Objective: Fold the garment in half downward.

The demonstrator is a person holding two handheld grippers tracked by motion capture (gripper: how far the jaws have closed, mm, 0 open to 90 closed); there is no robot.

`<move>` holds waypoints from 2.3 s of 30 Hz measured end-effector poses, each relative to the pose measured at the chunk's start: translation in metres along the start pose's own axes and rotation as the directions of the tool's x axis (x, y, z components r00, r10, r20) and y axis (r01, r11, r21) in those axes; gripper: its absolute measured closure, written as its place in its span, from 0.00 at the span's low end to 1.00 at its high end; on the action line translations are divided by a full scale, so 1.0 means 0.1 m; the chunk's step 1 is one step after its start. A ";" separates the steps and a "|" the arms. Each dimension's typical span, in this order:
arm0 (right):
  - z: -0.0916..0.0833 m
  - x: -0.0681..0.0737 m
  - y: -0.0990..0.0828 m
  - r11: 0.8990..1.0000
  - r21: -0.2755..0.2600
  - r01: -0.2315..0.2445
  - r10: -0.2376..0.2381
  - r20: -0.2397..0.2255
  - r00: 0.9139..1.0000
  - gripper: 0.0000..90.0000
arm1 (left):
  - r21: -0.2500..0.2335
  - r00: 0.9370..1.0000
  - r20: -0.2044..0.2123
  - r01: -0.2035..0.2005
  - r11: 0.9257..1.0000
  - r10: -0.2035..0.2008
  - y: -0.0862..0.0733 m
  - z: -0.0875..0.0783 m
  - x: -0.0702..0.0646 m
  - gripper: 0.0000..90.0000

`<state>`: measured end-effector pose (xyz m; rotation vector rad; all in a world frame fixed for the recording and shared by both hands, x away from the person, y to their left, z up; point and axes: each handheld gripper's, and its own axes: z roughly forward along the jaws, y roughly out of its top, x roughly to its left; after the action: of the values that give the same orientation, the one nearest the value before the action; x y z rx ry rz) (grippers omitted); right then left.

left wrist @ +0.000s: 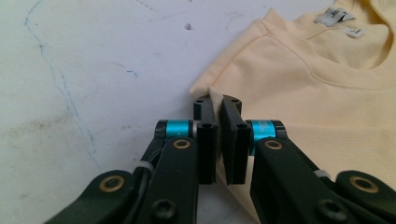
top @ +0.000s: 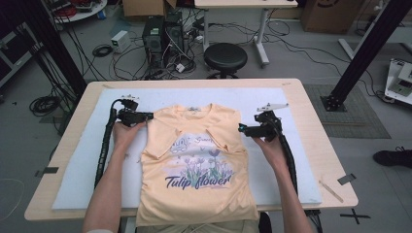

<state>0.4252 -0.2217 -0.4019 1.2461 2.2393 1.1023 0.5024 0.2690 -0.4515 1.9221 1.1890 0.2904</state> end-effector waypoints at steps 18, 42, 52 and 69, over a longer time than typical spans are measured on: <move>0.53 -0.21 0.77 0.988 0.128 0.087 -0.088 0.000 0.996 0.28 | -0.003 1.000 0.001 0.000 1.000 0.000 -0.01 0.00 0.00 0.94; 1.04 -0.47 0.49 0.971 0.240 0.012 -0.003 -0.038 0.999 0.41 | -0.009 1.000 -0.002 0.001 1.000 -0.001 -0.01 0.00 -0.01 0.94; 1.05 -0.37 0.47 0.969 0.246 0.039 -0.041 0.006 0.999 0.48 | -0.006 1.000 -0.009 -0.012 1.000 0.012 -0.01 0.00 -0.01 0.94; 1.01 -0.35 0.42 0.977 0.213 0.012 -0.003 -0.040 0.999 0.82 | -0.009 1.000 -0.012 -0.015 1.000 0.015 -0.02 0.00 -0.02 0.94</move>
<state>0.5302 -0.1912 -0.4360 1.3066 2.4429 0.9088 0.5001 0.2674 -0.4521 1.9243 1.1800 0.3155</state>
